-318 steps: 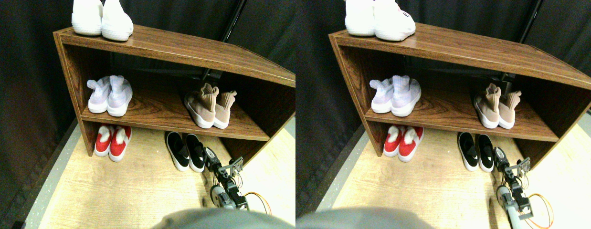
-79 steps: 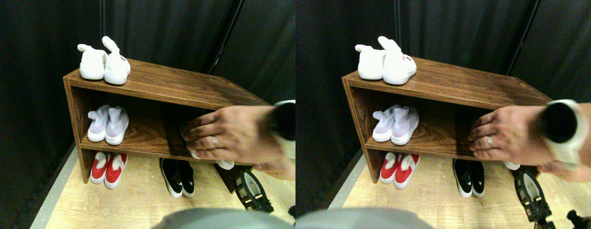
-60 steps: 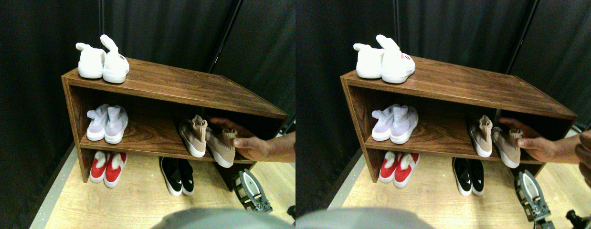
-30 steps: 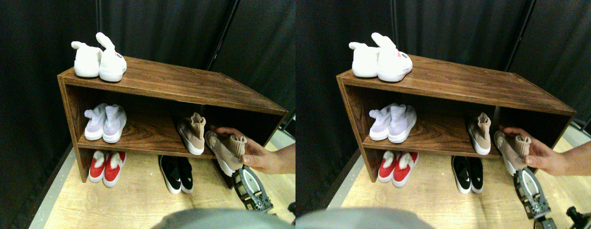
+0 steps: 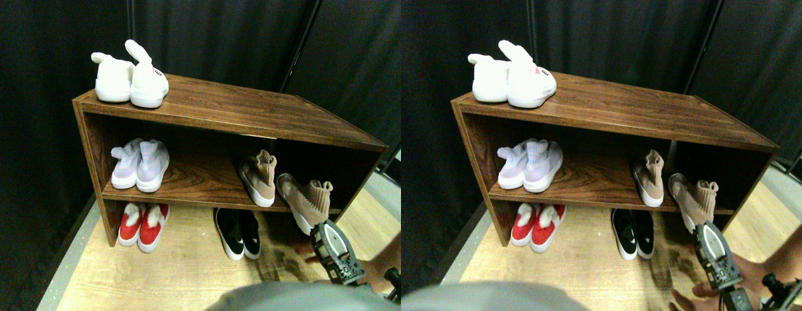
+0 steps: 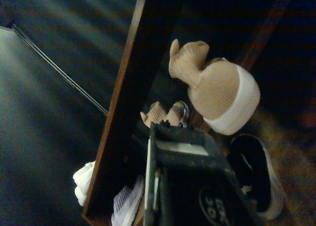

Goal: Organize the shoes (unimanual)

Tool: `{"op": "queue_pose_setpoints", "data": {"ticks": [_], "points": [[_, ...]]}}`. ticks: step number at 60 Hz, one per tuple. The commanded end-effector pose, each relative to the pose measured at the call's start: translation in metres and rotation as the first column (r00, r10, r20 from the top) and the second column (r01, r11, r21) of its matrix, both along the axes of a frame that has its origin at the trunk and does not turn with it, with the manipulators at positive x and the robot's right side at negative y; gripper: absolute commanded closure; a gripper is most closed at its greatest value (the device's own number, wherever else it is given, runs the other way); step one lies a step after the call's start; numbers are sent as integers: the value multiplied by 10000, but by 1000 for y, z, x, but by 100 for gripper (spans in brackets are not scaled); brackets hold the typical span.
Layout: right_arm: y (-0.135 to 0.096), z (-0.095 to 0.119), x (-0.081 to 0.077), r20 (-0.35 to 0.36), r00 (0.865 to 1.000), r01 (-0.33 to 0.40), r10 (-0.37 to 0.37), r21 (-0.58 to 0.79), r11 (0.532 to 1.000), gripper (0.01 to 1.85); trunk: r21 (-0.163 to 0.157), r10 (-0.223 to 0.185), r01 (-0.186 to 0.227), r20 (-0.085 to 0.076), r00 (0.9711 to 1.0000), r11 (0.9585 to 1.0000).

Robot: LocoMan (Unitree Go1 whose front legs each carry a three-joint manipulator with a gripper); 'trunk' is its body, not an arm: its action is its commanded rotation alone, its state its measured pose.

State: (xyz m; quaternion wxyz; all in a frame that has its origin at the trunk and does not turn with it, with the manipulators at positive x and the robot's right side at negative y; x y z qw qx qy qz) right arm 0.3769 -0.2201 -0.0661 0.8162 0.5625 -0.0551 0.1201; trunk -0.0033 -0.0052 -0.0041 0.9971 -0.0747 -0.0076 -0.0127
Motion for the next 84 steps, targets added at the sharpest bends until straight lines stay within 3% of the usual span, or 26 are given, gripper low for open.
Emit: {"op": "queue_pose_setpoints", "data": {"ticks": [1, 31, 46, 84], "points": [[3, 10, -1, 425, 9989, -178, 179, -27, 9998, 180, -204, 48, -53, -274, 9996, 9998], [5, 10, -5, 266, 9996, -37, 31, 228, 9997, 180, -140, -94, 89, -333, 9994, 9999], [2, 11, -10, 323, 9995, 38, -49, 334, 9994, 180, -39, -403, 402, -361, 9985, 9992], [-1, 10, -13, 378, 9982, 445, -457, 317, 9985, 180, 2, -464, 464, -362, 9983, 9989]]}}
